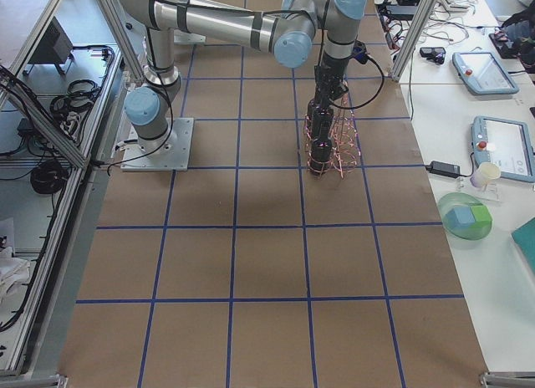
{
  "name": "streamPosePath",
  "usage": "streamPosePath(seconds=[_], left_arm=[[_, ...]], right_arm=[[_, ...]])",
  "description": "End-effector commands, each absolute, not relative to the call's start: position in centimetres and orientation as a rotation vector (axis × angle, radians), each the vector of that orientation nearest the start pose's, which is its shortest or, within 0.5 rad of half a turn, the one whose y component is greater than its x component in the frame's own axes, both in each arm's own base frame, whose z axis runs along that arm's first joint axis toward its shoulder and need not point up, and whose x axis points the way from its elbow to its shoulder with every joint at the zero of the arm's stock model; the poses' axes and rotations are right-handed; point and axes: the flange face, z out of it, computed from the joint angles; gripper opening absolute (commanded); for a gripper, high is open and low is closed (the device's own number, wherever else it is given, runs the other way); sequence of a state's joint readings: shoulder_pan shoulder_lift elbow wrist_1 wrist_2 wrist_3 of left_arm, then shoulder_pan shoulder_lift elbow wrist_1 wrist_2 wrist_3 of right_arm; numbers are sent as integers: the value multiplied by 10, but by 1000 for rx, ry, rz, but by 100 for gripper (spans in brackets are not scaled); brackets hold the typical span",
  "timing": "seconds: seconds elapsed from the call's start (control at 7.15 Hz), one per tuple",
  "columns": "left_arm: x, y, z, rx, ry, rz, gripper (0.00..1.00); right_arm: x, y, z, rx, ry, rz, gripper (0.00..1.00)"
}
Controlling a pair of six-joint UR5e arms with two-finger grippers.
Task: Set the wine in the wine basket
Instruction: 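Lower the bottle into the empty rack slot with the right gripper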
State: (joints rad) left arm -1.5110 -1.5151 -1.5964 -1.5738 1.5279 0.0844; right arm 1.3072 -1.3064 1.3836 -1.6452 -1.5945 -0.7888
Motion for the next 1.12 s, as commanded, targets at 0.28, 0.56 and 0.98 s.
streamPosePath(seconds=[0.28,0.56,0.98], left_arm=[[-109,-477,501,42,3182,-44,100],[-109,-477,501,40,3182,-44,100],[-109,-477,501,40,3180,-46,100]], right_arm=[[-32,-619,418,-830,3044,39,0],[-33,-619,416,-836,3059,25,0],[-33,-625,402,-832,3040,49,0]])
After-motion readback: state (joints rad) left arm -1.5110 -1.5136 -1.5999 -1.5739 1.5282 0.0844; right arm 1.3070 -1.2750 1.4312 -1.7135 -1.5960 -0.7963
